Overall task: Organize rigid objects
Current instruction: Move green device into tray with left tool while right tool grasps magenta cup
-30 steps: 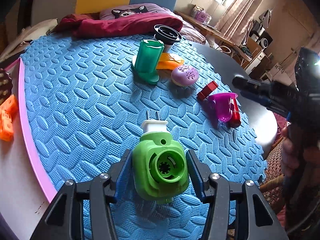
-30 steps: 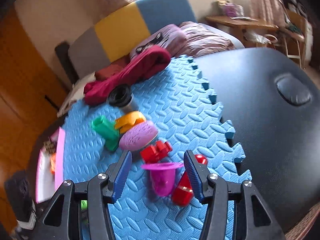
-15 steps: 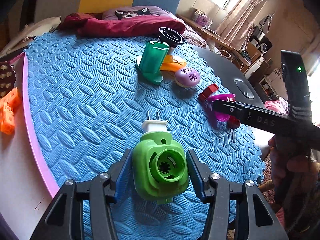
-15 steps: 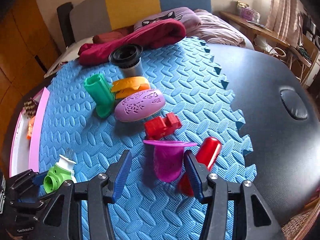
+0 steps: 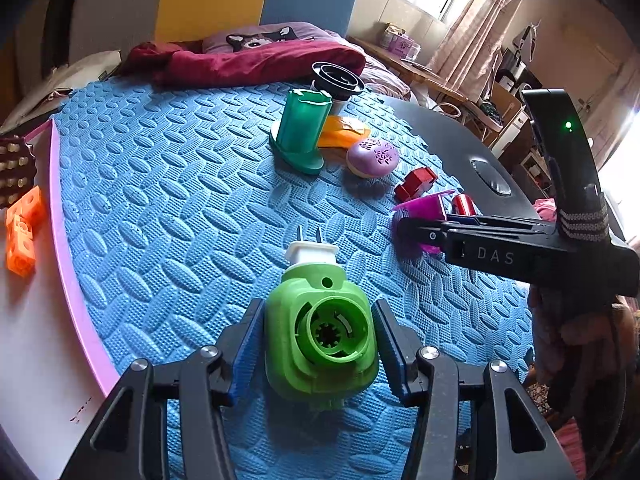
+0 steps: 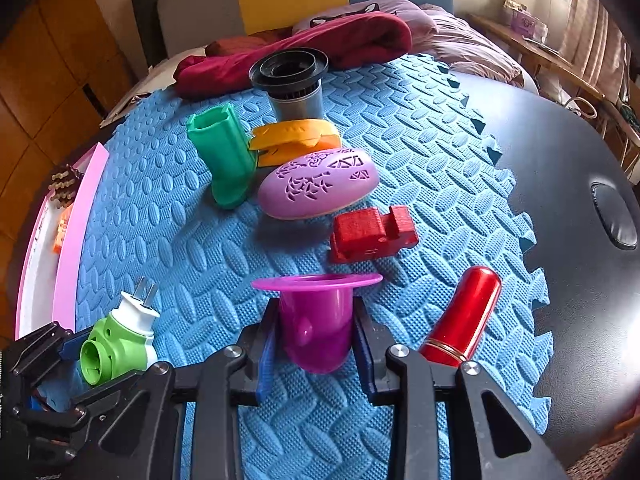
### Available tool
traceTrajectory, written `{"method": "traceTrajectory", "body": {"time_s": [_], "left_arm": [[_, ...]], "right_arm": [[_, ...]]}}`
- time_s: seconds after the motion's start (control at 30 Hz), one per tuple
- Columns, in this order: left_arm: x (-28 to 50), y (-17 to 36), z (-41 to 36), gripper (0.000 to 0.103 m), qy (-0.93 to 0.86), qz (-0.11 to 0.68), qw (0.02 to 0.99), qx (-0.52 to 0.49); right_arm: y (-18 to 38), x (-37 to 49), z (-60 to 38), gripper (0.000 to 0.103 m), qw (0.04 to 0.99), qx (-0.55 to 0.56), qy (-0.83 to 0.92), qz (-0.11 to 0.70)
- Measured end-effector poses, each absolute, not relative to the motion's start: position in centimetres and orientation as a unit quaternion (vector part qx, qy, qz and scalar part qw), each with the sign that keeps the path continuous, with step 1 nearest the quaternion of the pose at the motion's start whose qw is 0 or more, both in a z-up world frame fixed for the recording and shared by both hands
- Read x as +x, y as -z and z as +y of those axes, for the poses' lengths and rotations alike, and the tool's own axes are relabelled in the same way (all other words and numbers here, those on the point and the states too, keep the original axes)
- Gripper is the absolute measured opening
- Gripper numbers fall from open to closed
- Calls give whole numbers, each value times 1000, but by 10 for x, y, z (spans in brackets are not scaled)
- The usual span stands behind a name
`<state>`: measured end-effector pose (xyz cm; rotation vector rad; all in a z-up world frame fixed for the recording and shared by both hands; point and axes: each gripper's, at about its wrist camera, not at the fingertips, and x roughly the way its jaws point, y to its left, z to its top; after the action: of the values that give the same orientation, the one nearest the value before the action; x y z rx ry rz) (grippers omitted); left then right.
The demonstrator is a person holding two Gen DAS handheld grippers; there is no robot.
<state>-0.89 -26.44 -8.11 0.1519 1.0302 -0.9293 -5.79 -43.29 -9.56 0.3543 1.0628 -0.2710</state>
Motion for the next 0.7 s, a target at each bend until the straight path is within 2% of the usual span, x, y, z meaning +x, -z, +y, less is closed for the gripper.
{"method": "traceTrajectory", "body": {"time_s": [0.4, 0.7], "left_arm": [[-15, 62, -242, 54, 438, 452, 776, 35], [19, 13, -164, 54, 372, 420, 827, -29]], "right_arm": [[94, -57, -421, 33, 847, 119, 134, 500], [95, -57, -417, 32, 851, 104, 133, 497]]}}
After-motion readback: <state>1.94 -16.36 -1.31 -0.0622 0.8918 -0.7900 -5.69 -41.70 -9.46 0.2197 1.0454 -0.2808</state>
